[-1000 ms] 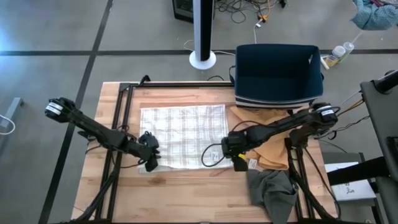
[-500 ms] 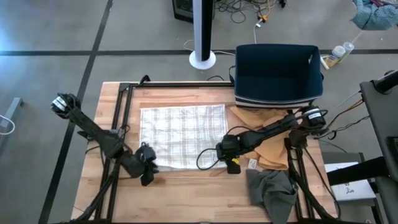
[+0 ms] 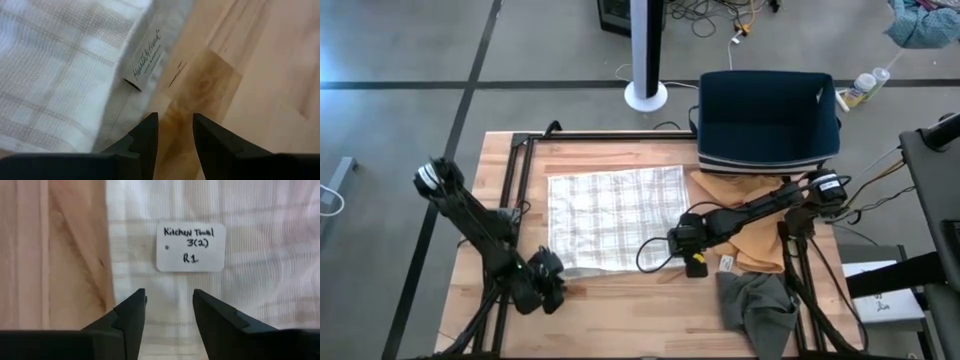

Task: Fold towel
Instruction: Fold the white towel

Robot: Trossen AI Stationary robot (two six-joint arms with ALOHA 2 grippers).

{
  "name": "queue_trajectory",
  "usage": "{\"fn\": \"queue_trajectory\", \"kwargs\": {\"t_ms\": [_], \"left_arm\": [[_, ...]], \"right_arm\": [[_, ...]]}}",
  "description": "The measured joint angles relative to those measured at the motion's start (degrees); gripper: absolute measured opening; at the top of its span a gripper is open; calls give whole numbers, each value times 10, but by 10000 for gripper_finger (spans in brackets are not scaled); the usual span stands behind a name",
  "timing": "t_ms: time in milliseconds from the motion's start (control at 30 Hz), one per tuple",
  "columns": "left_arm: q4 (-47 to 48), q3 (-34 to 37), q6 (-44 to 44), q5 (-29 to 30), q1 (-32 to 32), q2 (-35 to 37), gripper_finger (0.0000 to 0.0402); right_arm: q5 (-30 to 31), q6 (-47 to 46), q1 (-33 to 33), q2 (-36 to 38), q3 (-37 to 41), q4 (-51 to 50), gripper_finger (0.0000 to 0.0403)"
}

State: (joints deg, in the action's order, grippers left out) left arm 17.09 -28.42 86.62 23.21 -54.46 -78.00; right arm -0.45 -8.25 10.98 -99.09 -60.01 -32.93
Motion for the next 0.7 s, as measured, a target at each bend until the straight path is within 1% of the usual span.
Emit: {"fn": "queue_trajectory", "kwargs": {"t_ms": [67, 167, 233, 333, 467, 700], "left_arm": [[3, -7, -1, 8, 0, 4, 114], [22, -23, -2, 45, -6, 14, 116], [40, -27, -1, 59, -7, 17, 119], [59, -19, -1, 58, -6, 16, 121], [55, 7, 8, 39, -7, 14, 117], [28, 41, 11, 26, -6, 19, 109]], "right_arm": [[0, -1, 2, 0, -2, -3, 159], [0, -7, 5, 0, -1, -5, 156], [-1, -8, 7, 0, 1, -4, 154], [-4, -8, 8, -1, 4, -3, 153], [-5, -8, 8, -1, 12, -2, 157], [-11, -9, 9, 0, 43, 7, 153]]}}
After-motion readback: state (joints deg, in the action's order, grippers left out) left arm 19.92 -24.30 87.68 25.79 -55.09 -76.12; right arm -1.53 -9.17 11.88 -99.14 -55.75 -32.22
